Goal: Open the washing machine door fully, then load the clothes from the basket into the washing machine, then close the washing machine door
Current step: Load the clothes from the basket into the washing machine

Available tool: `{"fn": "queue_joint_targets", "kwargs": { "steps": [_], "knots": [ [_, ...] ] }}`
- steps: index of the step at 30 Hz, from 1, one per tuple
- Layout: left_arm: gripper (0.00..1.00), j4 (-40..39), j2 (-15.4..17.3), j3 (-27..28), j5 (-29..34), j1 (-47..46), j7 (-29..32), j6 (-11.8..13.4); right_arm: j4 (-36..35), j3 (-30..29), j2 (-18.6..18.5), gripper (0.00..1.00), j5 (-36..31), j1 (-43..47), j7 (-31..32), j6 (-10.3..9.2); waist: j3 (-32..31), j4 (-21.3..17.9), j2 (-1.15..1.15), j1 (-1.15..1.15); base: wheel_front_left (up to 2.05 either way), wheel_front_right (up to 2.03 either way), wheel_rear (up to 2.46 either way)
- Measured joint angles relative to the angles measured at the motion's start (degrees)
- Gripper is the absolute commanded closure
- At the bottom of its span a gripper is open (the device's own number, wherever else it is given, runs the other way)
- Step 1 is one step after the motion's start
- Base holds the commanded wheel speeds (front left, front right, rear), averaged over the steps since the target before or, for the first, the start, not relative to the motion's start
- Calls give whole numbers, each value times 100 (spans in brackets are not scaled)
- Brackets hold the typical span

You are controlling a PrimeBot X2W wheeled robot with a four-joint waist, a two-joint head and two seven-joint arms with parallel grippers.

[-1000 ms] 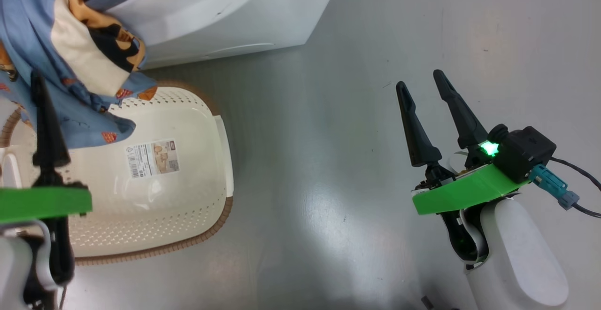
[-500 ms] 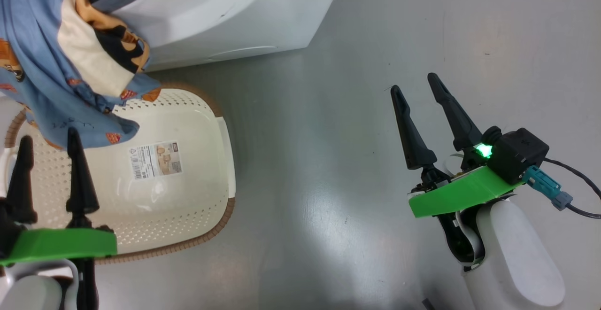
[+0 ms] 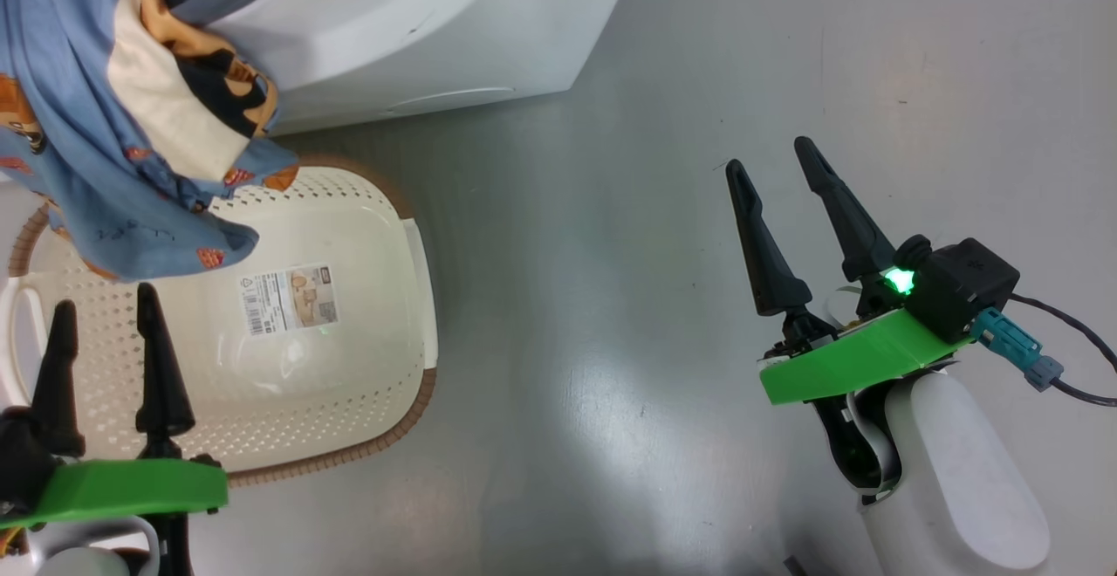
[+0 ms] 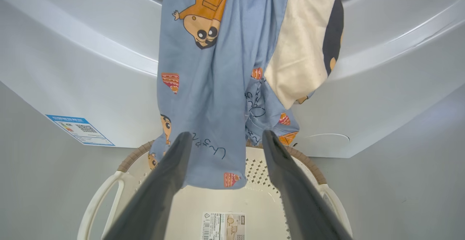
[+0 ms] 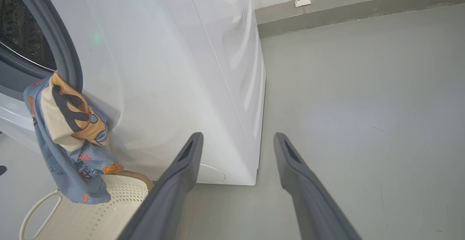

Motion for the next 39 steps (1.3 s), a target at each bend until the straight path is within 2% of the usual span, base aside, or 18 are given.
{"fn": "queue_joint_targets", "kwargs": {
  "steps": [7, 16, 26, 33, 39],
  "knots": [
    [0, 76, -111, 55, 89, 34, 0, -115, 4, 1, 0, 0, -1, 0, 0, 0, 2, 3, 0, 0, 0, 0, 0],
    [0, 378, -242, 114, 131, -506, 0, -500, 20, 59, 0, 0, 0, -3, 0, 0, 50, -62, 0, 0, 0, 0, 0],
    [0, 1343, -330, 227, 53, -1307, -1, -937, 14, 73, -1, 0, 3, -5, 0, 0, 155, -200, 0, 0, 0, 0, 0],
    [0, 2224, -443, 232, -115, -2030, -7, -1401, -12, 70, 0, 0, 3, -14, 0, 0, 296, -209, 0, 0, 0, 0, 0],
    [0, 2816, -495, 257, -166, -2594, -8, -1625, -30, 60, 0, 0, 2, -21, 0, 0, 404, -215, 0, 1, 0, 0, 0]
  ]
}}
